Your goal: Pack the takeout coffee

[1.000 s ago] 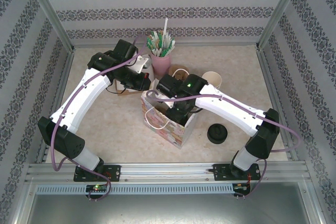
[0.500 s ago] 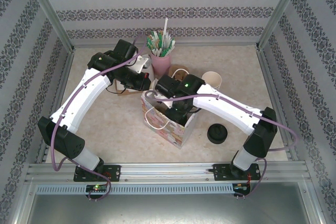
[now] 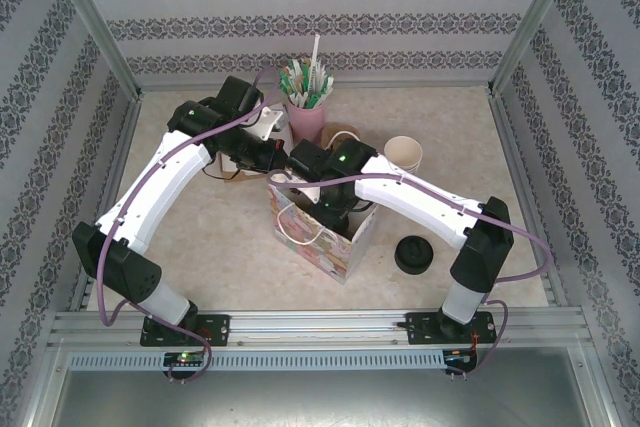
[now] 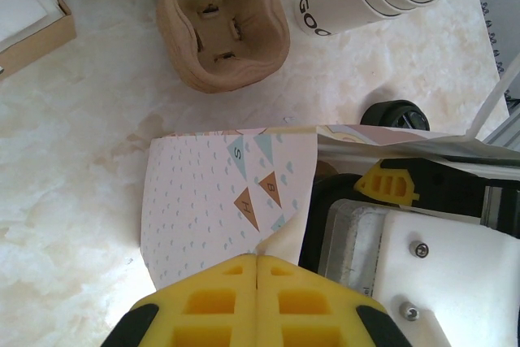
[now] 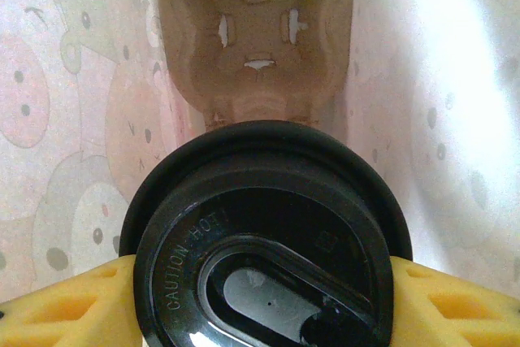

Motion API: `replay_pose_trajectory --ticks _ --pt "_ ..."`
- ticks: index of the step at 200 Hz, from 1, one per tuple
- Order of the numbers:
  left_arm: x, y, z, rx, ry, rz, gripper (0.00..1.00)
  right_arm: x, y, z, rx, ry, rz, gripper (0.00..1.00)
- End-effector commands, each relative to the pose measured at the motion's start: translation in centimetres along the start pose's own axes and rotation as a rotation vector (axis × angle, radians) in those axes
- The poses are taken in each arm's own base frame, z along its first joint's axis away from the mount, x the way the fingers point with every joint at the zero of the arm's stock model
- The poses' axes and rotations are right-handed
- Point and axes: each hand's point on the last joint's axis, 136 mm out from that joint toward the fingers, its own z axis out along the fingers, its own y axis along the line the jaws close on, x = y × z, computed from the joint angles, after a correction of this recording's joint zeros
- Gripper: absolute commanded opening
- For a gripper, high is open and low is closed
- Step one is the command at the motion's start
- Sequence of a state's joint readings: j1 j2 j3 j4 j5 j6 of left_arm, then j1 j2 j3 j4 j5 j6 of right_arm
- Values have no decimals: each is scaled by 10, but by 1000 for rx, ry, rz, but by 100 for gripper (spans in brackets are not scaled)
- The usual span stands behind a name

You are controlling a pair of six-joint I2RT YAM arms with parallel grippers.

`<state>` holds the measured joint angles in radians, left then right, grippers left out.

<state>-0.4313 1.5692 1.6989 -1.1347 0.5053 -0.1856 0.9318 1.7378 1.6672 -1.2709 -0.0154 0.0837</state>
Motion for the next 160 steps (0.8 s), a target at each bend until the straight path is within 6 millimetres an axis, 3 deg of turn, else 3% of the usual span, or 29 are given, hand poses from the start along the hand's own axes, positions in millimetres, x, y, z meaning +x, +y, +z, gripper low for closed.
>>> replay_pose_trajectory --ticks 1,100,160 --pt "-2 -7 -3 17 -27 12 0 -6 0 3 -6 -9 26 56" --pt "-1 1 -3 -24 -28 7 0 12 -2 19 -23 11 75 56" --pt "-2 6 -3 -51 -30 4 0 24 -4 13 -20 20 103 55"
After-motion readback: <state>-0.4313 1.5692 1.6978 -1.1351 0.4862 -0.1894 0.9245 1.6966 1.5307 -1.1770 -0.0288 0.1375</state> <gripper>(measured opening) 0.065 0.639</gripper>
